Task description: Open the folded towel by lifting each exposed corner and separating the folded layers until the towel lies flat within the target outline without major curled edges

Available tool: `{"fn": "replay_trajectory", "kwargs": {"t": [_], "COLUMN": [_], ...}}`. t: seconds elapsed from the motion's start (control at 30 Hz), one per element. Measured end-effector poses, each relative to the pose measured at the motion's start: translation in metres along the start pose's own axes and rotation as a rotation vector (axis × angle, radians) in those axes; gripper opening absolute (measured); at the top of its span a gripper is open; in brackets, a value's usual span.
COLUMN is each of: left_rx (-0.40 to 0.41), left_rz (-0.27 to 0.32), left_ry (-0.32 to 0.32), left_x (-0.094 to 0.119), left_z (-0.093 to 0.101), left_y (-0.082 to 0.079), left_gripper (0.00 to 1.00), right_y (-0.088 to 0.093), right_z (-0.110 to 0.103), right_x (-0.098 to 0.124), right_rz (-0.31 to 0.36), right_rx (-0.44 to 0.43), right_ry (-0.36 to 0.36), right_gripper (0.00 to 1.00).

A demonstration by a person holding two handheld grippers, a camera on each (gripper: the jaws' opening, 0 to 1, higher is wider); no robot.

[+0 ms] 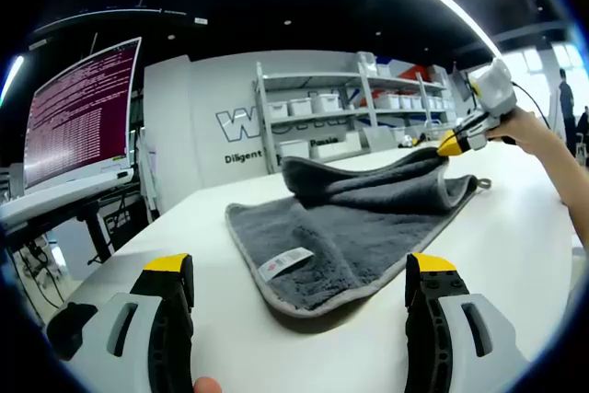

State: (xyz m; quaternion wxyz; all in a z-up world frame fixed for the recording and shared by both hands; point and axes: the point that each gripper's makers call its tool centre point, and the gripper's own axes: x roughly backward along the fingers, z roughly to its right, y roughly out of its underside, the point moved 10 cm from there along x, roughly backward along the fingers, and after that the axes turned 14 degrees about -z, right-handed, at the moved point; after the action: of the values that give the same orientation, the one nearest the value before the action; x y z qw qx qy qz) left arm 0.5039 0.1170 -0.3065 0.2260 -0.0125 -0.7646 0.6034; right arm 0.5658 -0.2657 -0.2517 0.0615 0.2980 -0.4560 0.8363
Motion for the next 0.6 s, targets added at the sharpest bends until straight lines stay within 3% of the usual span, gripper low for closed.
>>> {"fn": "replay_trajectory", "kwargs": {"t": [0.6], "left_rx": [0.001], "left_rz": [0.002], "left_ry": [-0.002], "left_x": [0.0], "left_z": [0.0], "left_y": [0.0], "left_gripper": [0.93], "right_y": [0.013], "right_z": [0.011], "right_x": [0.007], "right_rz": [-0.008], "right_rx": [-0.03], "right_ry": [0.039], "right_gripper": [0.0]}}
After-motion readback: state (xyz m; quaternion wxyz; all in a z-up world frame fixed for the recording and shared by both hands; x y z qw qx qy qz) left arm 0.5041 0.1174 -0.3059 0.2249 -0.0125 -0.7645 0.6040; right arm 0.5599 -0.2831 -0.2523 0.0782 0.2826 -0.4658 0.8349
